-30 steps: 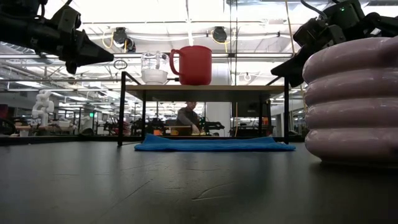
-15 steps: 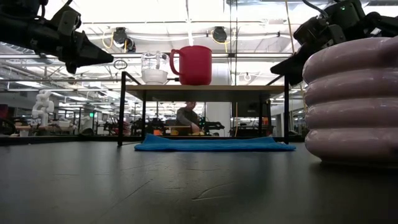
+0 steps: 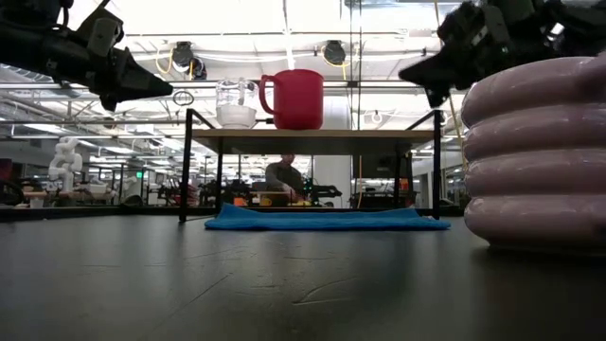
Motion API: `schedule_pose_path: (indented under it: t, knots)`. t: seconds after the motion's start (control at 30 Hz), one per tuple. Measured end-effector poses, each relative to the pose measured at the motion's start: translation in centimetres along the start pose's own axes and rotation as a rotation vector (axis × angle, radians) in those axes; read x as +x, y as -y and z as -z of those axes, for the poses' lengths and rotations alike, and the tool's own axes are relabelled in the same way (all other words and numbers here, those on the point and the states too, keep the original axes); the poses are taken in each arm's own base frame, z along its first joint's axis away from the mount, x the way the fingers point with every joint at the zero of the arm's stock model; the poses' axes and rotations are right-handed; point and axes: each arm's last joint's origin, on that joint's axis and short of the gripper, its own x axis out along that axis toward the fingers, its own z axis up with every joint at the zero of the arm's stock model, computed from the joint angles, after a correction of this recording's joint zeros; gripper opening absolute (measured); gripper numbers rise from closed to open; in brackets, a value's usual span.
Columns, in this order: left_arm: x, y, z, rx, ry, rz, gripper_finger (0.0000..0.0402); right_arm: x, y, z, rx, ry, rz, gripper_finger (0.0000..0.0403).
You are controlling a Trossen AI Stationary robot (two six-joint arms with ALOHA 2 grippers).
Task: Stack small to large cups/mugs on shelf
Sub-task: Put the red mug on the shelf
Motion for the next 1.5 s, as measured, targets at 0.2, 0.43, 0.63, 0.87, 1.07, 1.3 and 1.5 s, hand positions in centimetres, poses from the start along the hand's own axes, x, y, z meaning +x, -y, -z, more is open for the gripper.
schedule_pose_path:
  t: [0.2, 0.43, 0.63, 0.87, 1.07, 1.3, 1.5]
  knots:
    - [0.0, 0.0, 0.0, 0.018, -0.002, 0.000, 0.0031, 1.1, 1.3, -3.1, 0.012, 0.004, 0.000, 0.0000]
    - [0.0, 0.0, 0.3, 0.028, -0.028, -0.003, 0.0031, 2.9, 3.6, -6.2, 0.034, -0.009, -0.055, 0.0000]
    - [0.0, -0.1, 0.4, 0.034, -0.043, -0.005, 0.0031, 4.7, 5.6, -9.5, 0.059, -0.092, -0.048, 0.0000]
    - [0.0, -0.1, 0.4, 0.042, -0.043, -0.005, 0.0031, 6.7, 6.9, -13.3, 0.032, -0.211, -0.060, 0.0000]
    - [0.0, -0.1, 0.4, 0.051, -0.043, -0.005, 0.0031, 8.2, 7.9, -14.7, 0.009, -0.330, -0.072, 0.0000]
    - [0.0, -0.1, 0.4, 0.050, -0.042, -0.005, 0.0031, 9.5, 8.7, -15.1, -0.053, -0.401, -0.103, 0.0000]
    - [0.0, -0.1, 0.4, 0.053, -0.041, -0.005, 0.0031, 9.0, 8.5, -17.9, -0.145, -0.389, -0.004, 0.0000]
